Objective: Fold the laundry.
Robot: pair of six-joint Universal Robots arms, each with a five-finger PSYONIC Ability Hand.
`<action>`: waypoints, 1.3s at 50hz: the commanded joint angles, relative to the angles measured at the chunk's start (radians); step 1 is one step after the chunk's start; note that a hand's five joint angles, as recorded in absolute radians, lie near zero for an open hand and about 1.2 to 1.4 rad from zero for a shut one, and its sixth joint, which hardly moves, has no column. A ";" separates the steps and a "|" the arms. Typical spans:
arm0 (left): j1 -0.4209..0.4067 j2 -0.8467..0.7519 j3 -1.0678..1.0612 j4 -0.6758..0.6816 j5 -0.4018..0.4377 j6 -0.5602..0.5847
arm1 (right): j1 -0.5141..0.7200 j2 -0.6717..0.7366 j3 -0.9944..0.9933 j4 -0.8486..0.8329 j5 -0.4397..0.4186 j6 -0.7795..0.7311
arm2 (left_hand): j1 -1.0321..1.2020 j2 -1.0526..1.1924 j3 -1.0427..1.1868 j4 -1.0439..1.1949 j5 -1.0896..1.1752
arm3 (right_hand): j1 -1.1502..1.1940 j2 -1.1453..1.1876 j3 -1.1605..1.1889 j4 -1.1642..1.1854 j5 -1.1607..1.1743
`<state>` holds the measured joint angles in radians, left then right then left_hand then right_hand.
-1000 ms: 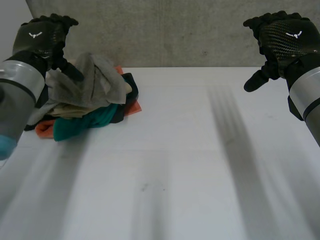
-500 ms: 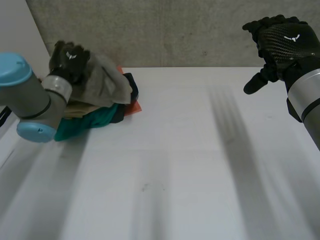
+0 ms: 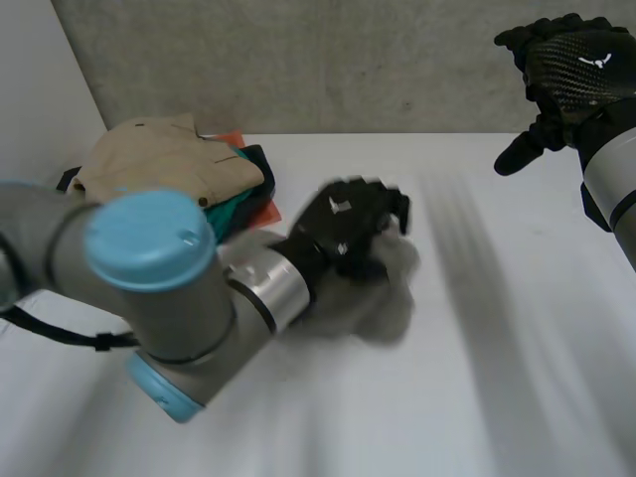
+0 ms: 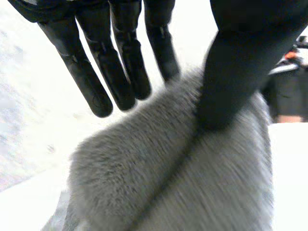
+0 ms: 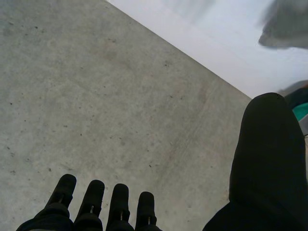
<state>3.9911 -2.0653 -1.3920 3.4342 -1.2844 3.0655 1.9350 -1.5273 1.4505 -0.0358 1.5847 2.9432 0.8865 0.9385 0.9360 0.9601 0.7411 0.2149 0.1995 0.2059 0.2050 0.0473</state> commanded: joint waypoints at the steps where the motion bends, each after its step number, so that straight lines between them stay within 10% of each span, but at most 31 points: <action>1: 0.012 0.028 0.016 -0.026 0.023 0.013 | -0.021 0.036 -0.002 0.005 -0.005 -0.068 | -0.708 -0.760 -0.758 -0.782 -0.737 | -0.040 -0.025 -0.031 -0.030 -0.047; 15: 0.289 0.278 -0.189 -0.148 -0.117 0.059 | -0.010 0.160 -0.048 0.296 -0.216 -0.312 | -0.661 -0.713 -0.711 -0.735 -0.690 | -0.040 -0.025 -0.031 -0.030 -0.047; 38: 0.194 -0.124 0.017 -0.191 -0.204 0.490 | 0.084 0.676 -0.433 0.062 -0.279 -0.674 | -0.632 -0.684 -0.682 -0.706 -0.661 | -0.040 -0.025 -0.031 -0.030 -0.047; 53: 0.187 -0.161 0.047 -0.181 -0.262 0.588 | 0.096 1.027 -0.824 0.214 -0.318 -0.682 | 0.337 0.285 0.287 0.263 0.307 | 0.040 0.056 0.049 0.050 0.033; 62: 0.195 -0.154 0.054 -0.145 -0.262 0.588 | 0.096 1.102 -0.907 0.241 -0.328 -0.684 | 0.510 0.458 0.460 0.436 0.481 | 0.515 0.530 0.524 0.525 0.508; 65: 0.198 -0.150 0.062 -0.115 -0.262 0.588 | 0.096 1.092 -0.932 0.237 -0.327 -0.684 | 0.510 0.458 0.460 0.436 0.481 | 1.151 1.167 1.160 1.161 1.144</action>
<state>4.1842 -2.2197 -1.3392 3.2775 -1.5472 3.6551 2.0309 -0.4267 0.5459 0.2107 1.2572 2.2595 1.1264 1.1912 1.1835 1.1957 0.9727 0.7355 0.7469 0.7235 0.7239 0.5433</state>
